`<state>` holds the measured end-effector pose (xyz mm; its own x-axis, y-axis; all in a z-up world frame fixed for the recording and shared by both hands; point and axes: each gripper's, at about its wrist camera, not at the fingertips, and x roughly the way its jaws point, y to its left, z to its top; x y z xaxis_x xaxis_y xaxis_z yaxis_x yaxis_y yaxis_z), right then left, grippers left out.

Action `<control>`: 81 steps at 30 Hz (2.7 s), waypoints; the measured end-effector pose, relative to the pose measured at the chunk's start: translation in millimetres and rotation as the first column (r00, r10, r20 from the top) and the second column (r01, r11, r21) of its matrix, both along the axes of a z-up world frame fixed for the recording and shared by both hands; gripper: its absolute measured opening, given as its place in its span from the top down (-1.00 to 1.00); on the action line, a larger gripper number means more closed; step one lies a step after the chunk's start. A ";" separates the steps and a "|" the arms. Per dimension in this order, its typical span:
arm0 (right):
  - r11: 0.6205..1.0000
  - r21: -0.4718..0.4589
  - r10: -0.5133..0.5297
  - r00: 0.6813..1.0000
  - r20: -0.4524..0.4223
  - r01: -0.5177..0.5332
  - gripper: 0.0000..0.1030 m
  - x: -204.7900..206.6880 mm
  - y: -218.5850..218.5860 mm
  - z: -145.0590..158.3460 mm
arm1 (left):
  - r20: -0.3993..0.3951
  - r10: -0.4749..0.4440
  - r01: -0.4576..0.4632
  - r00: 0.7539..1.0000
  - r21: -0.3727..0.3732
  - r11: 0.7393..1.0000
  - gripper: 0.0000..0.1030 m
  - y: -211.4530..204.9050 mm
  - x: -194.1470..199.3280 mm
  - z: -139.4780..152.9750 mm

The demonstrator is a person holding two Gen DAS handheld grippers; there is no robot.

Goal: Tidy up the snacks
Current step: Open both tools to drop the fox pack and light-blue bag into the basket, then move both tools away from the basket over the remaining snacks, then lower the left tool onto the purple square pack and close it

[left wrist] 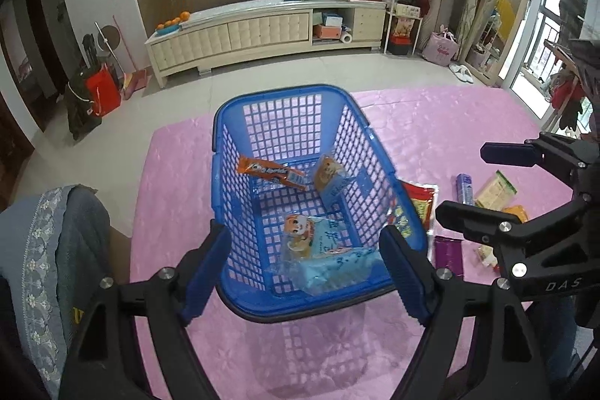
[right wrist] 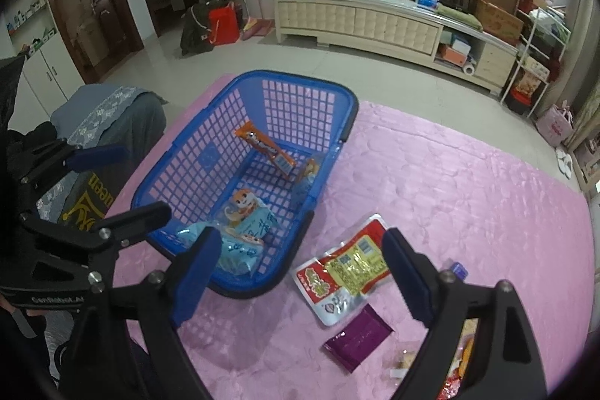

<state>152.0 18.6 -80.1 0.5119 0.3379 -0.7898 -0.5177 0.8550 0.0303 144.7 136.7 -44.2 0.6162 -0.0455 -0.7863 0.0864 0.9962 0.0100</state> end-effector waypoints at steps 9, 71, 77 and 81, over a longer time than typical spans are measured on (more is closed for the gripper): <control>0.999 0.035 -0.037 0.999 0.024 0.036 -0.75 -24.5 -38.7 18.3 | 0.029 -0.052 0.053 0.998 -0.018 0.998 -0.54 -35.6 -18.0 18.4; 0.942 -0.047 -0.336 0.927 -0.167 0.333 -1.00 -30.0 -217.7 -154.1 | -0.321 -0.240 0.231 0.916 -0.065 0.971 -0.52 -190.4 44.4 -178.8; 0.939 -0.046 -0.344 0.923 -0.176 0.341 -1.00 -29.3 -221.1 -159.4 | -0.312 -0.232 0.249 0.921 0.017 0.968 -0.43 -198.7 48.4 -186.0; 0.936 -0.038 -0.350 0.917 -0.191 0.349 -1.00 -30.4 -224.0 -160.9 | -0.307 -0.239 0.252 0.921 0.004 0.968 0.06 -205.7 44.7 -182.3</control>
